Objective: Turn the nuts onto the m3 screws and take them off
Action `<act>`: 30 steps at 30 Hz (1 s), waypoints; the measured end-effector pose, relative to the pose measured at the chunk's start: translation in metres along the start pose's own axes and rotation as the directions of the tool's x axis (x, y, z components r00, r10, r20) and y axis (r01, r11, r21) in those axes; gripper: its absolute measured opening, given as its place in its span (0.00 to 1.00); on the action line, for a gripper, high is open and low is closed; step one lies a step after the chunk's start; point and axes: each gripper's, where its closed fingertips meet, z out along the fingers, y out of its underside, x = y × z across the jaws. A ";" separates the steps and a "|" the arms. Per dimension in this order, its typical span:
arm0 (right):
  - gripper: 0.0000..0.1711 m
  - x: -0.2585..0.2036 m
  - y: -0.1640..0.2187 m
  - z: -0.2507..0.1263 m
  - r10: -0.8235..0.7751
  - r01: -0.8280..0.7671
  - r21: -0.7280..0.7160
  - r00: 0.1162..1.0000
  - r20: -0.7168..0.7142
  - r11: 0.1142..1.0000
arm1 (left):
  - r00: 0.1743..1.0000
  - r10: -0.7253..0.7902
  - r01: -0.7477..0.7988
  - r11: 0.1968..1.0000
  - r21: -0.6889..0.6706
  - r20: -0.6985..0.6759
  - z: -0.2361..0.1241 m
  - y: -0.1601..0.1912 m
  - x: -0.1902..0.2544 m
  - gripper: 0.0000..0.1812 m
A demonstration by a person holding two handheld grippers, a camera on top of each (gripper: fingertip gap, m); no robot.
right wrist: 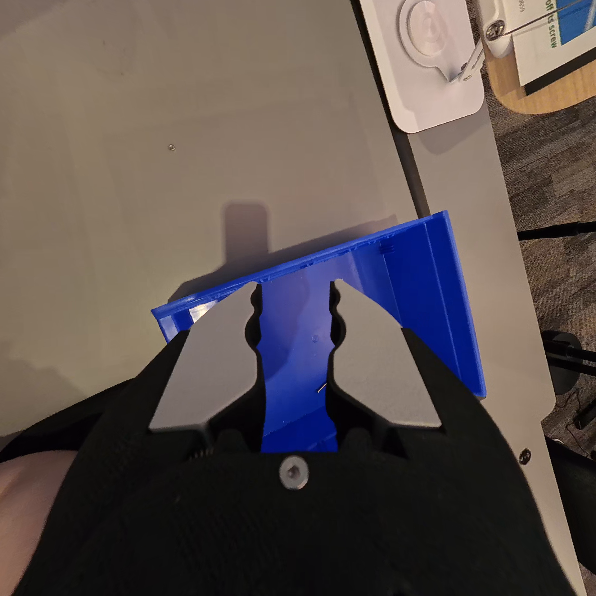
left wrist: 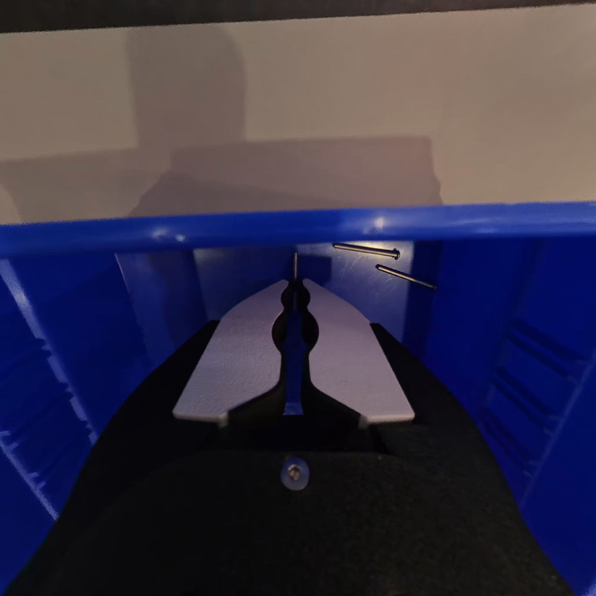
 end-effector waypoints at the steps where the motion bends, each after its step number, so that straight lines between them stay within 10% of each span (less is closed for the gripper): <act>1: 0.24 0.000 0.000 0.000 0.001 -0.001 0.000 1.000 -0.001 1.000 | 1.000 0.003 -0.003 1.000 0.015 -0.004 -0.002 -0.001 0.000 0.02; 10: 0.24 0.009 -0.026 -0.004 0.009 -0.004 0.108 0.999 -0.048 0.994 | 0.961 0.205 -0.093 0.870 0.483 -0.184 -0.123 -0.030 0.061 0.01; 16: 0.24 -0.013 -0.136 -0.030 0.059 -0.137 0.607 0.987 0.146 0.783 | 0.596 0.685 -0.143 0.604 0.784 -0.419 -0.230 0.027 0.221 0.01; 20: 0.18 -0.033 -0.180 -0.047 0.013 -0.373 0.762 0.901 0.433 0.529 | 0.411 0.818 -0.160 0.500 0.851 -0.403 -0.255 0.067 0.271 0.01; 30: 0.07 -0.042 -0.195 -0.038 -0.058 -0.505 0.767 0.820 0.570 0.397 | 0.254 0.859 -0.110 0.482 0.869 -0.444 -0.260 0.098 0.299 0.01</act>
